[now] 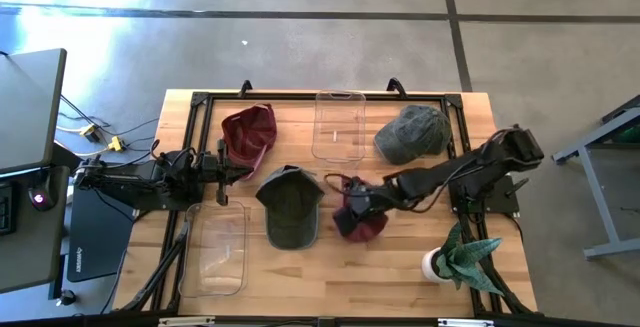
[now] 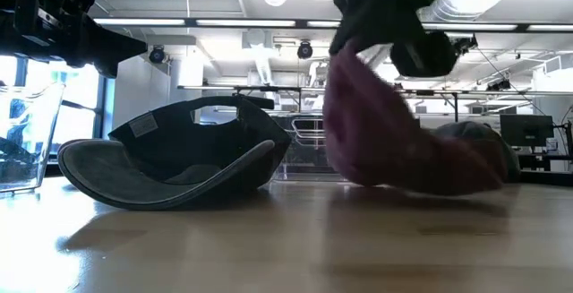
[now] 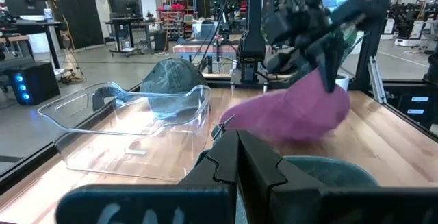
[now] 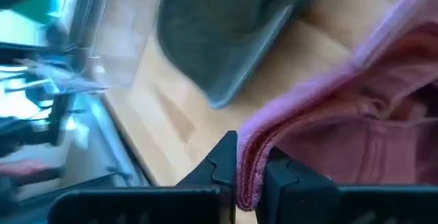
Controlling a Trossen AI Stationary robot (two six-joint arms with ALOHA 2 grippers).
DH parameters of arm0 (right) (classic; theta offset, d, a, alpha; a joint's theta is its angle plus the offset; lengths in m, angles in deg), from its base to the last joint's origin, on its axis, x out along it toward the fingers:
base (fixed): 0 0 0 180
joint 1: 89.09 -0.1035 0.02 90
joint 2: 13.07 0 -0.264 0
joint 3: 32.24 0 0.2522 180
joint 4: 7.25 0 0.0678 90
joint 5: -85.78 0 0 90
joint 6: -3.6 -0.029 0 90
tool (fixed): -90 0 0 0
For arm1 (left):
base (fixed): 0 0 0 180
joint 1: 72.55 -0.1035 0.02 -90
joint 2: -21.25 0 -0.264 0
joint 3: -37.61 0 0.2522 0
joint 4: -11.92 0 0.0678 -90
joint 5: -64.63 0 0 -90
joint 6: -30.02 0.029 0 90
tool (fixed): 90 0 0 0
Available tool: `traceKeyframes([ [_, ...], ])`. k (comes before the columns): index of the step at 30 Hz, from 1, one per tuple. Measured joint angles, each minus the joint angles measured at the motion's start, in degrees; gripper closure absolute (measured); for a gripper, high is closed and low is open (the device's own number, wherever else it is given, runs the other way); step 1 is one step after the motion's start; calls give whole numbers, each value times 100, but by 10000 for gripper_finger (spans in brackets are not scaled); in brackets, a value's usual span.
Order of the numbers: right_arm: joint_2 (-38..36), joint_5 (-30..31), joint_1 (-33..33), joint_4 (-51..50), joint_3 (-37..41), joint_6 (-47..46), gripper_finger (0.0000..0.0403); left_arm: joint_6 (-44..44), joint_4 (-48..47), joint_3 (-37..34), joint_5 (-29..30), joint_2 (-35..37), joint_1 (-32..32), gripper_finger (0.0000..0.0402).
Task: Pick & Place hat
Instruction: Put the bottom maroon cap into the top transparent bin
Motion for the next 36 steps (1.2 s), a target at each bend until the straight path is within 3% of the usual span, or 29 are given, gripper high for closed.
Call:
traceKeyframes([
  [4,81,43,5,415,539,-8,365,0,1,0,0,0,2,401],
  [7,-130,-399,85,785,646,-181,322,0,11,0,0,0,0,401],
  [13,-761,-582,122,248,646,-155,209,-1,33,-2,7,0,0,401],
  [17,-1297,-660,131,-805,646,-370,170,-213,89,-2,9,0,2,401],
  [21,-1600,-576,93,-2449,663,-552,165,-860,224,-2,-144,0,0,401],
  [23,-1589,-624,47,-2676,784,-547,165,-1227,245,-2,-293,0,2,401],
  [31,-1382,50,-252,-1425,1789,-290,173,-2162,237,-2,-181,0,2,401],
  [36,-1146,531,-234,-329,2233,69,213,-2647,227,0,-151,0,2,401],
])
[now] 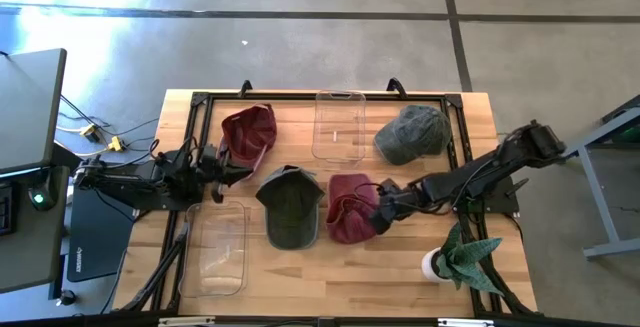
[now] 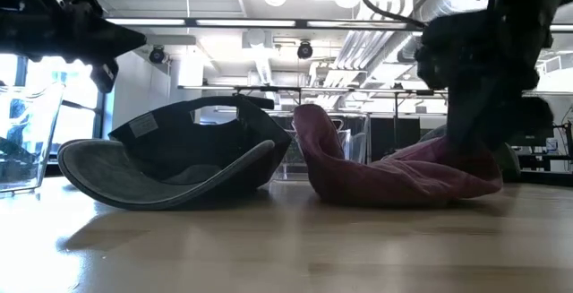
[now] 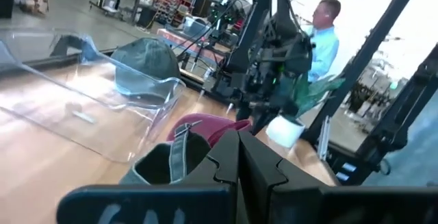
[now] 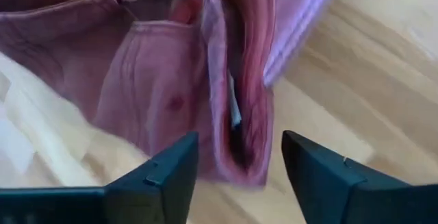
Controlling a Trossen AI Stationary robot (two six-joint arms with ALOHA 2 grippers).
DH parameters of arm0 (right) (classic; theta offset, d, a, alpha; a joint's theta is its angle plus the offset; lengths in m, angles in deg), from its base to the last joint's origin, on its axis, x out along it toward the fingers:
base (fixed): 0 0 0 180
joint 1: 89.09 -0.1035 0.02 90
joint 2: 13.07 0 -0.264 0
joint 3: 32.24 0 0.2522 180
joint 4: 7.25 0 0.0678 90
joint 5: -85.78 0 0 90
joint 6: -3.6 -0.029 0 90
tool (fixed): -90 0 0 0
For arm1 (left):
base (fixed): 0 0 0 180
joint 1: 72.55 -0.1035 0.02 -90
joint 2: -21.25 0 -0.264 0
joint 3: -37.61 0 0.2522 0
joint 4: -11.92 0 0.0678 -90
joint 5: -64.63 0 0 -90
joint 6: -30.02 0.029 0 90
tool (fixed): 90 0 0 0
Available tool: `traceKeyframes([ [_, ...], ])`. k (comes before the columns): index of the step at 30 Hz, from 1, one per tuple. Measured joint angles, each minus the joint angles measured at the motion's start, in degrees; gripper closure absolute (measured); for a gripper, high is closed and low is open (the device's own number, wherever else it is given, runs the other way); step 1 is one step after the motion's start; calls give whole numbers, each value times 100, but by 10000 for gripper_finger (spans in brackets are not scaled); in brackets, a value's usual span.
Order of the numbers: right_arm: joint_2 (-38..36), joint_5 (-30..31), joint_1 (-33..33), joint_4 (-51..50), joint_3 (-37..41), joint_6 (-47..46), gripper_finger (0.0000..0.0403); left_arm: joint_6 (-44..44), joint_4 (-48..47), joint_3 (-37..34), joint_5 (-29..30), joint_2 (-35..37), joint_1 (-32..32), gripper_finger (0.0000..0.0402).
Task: Pick & Place hat
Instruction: Put the bottom maroon cap into the top transparent bin
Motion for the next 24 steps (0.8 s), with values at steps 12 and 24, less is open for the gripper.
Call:
traceKeyframes([
  [12,-156,130,9,-2624,-1568,-965,369,-942,-62,-2,365,-2,0,401],
  [24,-130,174,234,-3881,-1947,-908,386,-922,-610,641,643,-515,-2,401],
])
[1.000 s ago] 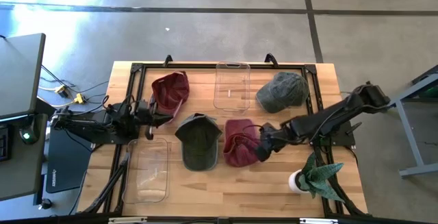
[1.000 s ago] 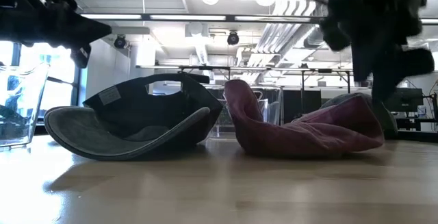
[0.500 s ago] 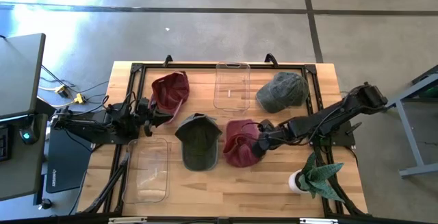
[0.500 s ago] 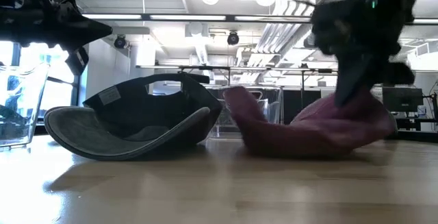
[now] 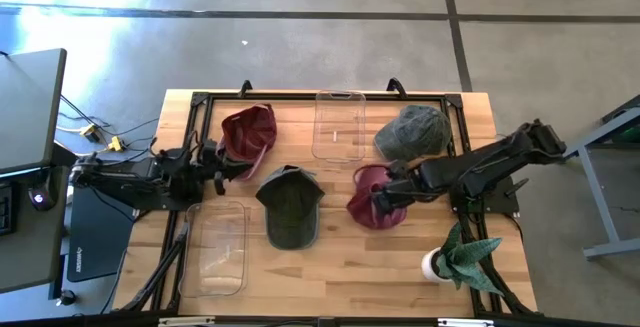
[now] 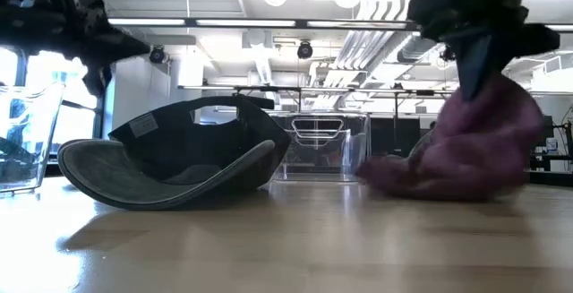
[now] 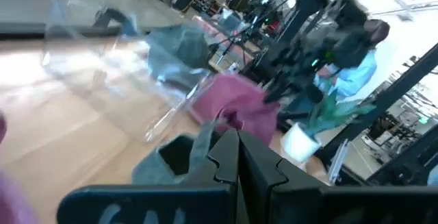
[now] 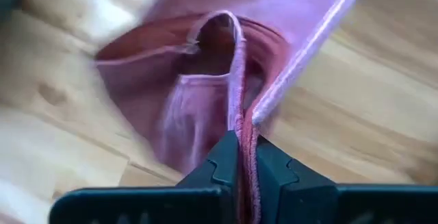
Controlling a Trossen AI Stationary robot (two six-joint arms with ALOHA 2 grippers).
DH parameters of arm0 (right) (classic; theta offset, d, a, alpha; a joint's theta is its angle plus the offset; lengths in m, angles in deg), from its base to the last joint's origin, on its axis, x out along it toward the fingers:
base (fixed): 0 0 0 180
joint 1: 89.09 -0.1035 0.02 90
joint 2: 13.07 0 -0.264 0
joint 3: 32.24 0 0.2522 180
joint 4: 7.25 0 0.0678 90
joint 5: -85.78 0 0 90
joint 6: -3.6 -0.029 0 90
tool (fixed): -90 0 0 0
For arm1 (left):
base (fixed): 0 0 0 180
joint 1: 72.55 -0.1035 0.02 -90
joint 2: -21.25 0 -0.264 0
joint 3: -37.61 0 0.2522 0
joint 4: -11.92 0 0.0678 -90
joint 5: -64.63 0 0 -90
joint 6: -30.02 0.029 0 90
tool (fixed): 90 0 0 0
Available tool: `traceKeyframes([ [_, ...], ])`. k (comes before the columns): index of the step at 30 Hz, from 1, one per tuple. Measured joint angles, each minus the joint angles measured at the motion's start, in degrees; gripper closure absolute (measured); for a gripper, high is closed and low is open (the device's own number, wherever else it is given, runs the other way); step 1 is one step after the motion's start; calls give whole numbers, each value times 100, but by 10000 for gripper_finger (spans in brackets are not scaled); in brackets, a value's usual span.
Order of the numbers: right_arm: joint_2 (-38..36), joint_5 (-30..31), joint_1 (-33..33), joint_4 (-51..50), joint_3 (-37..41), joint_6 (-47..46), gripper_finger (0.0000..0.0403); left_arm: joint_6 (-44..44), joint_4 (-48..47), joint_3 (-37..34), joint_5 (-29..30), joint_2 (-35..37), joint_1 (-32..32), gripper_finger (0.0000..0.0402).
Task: Pick & Place hat
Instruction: Put the bottom maroon cap into the top transparent bin
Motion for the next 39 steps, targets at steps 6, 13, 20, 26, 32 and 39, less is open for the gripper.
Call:
traceKeyframes([
  [6,-5,-218,-36,1017,354,273,393,329,-321,1220,-460,-1826,2,401],
  [13,-5,296,-172,1392,390,904,387,448,-334,3119,-1522,-4739,11,401],
  [20,-5,1205,-774,1544,420,1007,391,451,-324,5116,-1862,-7450,380,401],
  [26,-45,1160,-1187,2818,1252,60,392,219,-481,6604,-1862,-9355,742,401],
  [32,-84,1050,-1416,4313,1858,-80,389,-434,-1020,7398,-1692,-10598,749,401],
  [39,-99,877,-1450,4261,1898,-59,389,-760,-1554,7522,-1879,-11116,755,401],
])
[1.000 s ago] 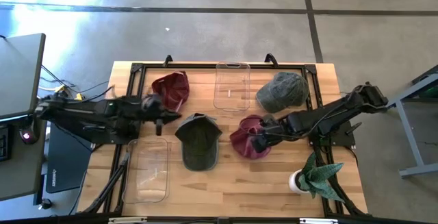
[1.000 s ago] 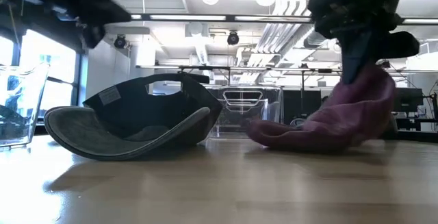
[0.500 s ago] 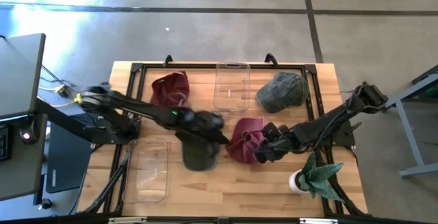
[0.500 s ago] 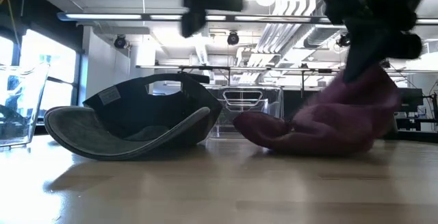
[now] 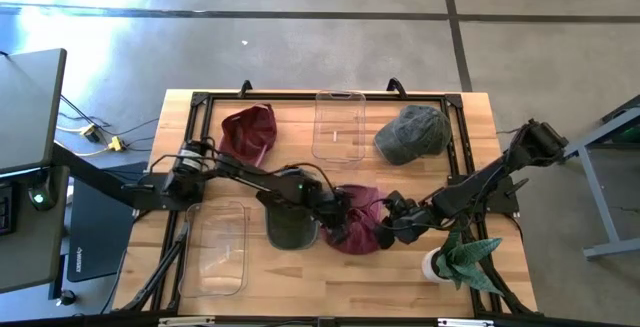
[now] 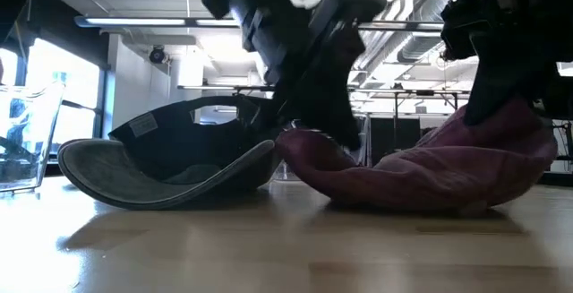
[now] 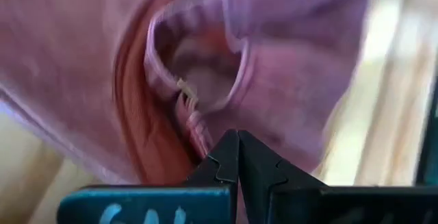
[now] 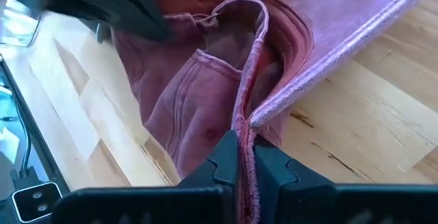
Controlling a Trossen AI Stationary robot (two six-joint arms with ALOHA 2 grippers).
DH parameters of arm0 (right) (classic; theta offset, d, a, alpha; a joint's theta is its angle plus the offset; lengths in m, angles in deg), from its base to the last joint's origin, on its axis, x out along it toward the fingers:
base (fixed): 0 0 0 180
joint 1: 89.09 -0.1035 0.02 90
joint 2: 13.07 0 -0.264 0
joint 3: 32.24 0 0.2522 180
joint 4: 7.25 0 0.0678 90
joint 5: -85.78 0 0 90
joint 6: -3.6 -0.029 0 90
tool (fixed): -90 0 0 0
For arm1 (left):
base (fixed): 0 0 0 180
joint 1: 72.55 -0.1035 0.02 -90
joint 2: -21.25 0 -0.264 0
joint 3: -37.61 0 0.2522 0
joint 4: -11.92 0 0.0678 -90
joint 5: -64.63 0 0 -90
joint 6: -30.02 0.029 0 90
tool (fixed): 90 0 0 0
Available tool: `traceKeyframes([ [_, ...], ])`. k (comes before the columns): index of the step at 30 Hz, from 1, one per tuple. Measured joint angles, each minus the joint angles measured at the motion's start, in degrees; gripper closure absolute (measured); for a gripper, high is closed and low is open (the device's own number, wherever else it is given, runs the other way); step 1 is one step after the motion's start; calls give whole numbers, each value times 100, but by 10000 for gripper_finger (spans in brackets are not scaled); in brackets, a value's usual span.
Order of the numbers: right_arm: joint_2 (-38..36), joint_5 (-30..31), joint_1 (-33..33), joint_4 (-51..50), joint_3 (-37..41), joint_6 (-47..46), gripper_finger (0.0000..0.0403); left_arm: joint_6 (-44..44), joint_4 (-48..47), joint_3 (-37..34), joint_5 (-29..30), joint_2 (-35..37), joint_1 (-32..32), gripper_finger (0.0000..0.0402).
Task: Pick & Place hat
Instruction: Put the bottom maroon cap into the top transparent bin
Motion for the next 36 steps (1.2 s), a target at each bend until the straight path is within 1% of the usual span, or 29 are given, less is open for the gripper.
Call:
traceKeyframes([
  [5,0,-2,26,-214,-2,-3,389,45,-532,1,-146,-70,6,401],
  [12,0,-100,35,-677,-4,-61,390,5,-1472,12,302,-67,-8,401],
  [14,0,-60,37,-823,-4,-261,391,7,-1544,13,323,-65,-8,401],
  [16,-1,35,35,-837,-4,-264,389,1,-1628,73,236,-58,-5,402],
  [18,-26,66,35,-848,-4,-257,383,3,-1899,288,239,-16,-5,401],
  [21,-31,37,55,-894,-3,-244,374,134,-2235,896,369,7,-3,401],
  [25,-31,-72,55,-863,-2,139,361,846,-2539,1761,507,10,-3,401],
  [27,-62,-193,60,-923,-2,493,344,1056,-2625,2023,613,22,-3,401],
  [30,-193,-613,164,-1050,-2,945,299,1057,-2820,2124,809,22,-6,401],
  [33,-491,-908,256,-1039,0,1544,244,1070,-3213,2134,767,22,-6,401],
  [36,-826,-1055,225,-718,0,2624,198,1204,-3602,2133,524,21,16,401],
])
